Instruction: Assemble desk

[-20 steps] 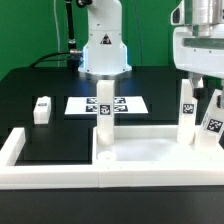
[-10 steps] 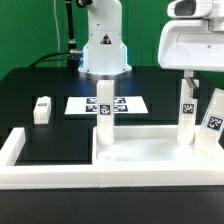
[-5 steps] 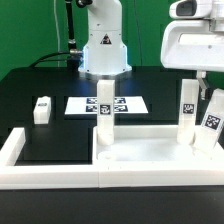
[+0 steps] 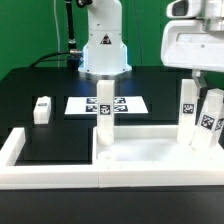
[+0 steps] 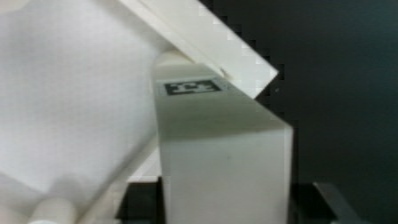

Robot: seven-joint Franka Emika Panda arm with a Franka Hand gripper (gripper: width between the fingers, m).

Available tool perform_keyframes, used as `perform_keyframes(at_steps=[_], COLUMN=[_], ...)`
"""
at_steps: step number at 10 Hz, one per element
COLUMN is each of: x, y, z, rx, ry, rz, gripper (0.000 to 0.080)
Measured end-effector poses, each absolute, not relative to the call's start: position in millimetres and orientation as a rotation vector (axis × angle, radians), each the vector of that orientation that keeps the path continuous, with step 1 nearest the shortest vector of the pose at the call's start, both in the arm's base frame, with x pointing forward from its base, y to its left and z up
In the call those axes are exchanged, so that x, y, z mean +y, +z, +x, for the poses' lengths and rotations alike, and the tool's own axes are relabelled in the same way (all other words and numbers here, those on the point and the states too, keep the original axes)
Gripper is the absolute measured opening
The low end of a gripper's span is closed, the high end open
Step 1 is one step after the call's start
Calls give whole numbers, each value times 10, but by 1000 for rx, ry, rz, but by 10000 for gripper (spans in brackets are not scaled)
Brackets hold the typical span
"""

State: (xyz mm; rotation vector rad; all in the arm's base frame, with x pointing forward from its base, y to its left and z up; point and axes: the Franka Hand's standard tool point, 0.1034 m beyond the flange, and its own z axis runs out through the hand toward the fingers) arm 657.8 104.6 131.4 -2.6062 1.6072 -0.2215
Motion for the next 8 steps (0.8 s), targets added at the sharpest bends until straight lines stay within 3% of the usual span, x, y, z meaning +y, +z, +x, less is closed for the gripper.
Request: perform_keyframes(at_steps=[5, 8], x=[869, 852], y=[1274, 1266], z=[6495, 6485], rx=[2150, 2128], ry=[-133, -135], rz=[-1995, -2025], gripper=[303, 307])
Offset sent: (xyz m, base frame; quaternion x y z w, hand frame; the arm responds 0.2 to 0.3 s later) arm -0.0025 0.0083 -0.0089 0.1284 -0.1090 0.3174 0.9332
